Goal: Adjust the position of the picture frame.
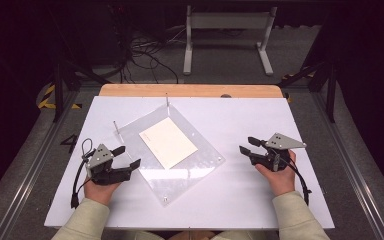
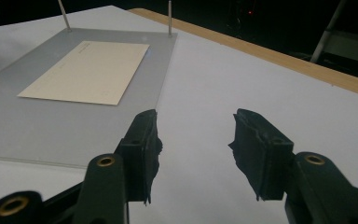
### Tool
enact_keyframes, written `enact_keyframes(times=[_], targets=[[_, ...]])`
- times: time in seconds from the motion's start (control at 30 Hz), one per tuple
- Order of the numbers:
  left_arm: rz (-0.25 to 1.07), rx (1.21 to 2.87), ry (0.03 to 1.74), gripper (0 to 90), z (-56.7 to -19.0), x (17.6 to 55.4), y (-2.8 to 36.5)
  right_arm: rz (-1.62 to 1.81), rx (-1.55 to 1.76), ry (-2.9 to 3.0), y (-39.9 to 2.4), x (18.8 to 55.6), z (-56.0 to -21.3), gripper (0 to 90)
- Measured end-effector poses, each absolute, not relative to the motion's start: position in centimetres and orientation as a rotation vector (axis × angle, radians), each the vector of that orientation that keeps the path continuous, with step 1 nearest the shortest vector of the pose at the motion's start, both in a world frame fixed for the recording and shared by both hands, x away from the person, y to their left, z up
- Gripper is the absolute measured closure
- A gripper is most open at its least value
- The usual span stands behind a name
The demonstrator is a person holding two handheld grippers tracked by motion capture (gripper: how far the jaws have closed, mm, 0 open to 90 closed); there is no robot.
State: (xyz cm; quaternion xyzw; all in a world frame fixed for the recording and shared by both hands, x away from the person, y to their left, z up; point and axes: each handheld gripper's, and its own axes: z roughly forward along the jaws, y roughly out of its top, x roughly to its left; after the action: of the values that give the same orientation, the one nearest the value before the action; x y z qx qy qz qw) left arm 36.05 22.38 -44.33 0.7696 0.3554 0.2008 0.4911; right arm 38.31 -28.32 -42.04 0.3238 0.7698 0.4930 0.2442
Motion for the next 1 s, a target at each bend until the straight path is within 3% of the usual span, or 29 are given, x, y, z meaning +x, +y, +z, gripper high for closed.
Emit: enact_keyframes(times=[1.0], targets=[[0.464, 1.867, 0.94, 27.5, -44.7, 35.0, 23.6, 1.325, 0.767, 2.338, -23.1, 39.5, -42.1, 53.5]])
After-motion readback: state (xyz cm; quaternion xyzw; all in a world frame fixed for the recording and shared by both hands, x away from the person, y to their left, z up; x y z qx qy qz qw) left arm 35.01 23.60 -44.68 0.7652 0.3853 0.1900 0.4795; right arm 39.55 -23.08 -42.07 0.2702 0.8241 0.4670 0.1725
